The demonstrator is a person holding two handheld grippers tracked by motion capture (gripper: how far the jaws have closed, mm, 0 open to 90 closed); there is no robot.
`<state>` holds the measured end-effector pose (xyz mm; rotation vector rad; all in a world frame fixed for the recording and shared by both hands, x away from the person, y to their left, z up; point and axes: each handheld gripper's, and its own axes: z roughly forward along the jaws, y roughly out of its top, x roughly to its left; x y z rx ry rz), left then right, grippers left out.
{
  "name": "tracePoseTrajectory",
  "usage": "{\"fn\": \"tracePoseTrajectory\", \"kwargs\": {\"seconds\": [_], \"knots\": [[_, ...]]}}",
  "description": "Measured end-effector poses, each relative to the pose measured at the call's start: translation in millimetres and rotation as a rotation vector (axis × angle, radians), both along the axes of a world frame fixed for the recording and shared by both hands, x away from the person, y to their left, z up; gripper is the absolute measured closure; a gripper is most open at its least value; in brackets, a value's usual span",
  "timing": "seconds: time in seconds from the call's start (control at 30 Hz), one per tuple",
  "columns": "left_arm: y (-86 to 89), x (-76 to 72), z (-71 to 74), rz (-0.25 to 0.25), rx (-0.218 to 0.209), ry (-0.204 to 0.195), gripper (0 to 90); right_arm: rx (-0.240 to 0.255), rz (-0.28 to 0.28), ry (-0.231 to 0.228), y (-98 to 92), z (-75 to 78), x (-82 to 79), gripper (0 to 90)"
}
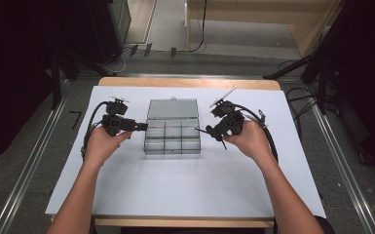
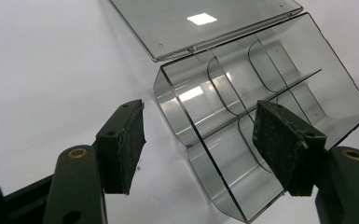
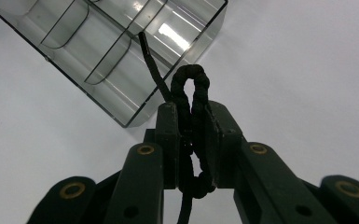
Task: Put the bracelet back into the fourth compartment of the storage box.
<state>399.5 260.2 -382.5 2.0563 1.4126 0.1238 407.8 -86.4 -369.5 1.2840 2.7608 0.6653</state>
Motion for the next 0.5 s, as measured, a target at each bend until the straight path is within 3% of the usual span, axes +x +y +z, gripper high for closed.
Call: {"fn": "tracePoseTrajectory", "kwargs": {"seconds": [0.5], "knots": [[6.0, 0.3, 2.9, 0.009, -0.007, -0.005, 35.2, 0.002, 0.045, -0.008, 25.1, 2.6, -1.5, 78.3]]}}
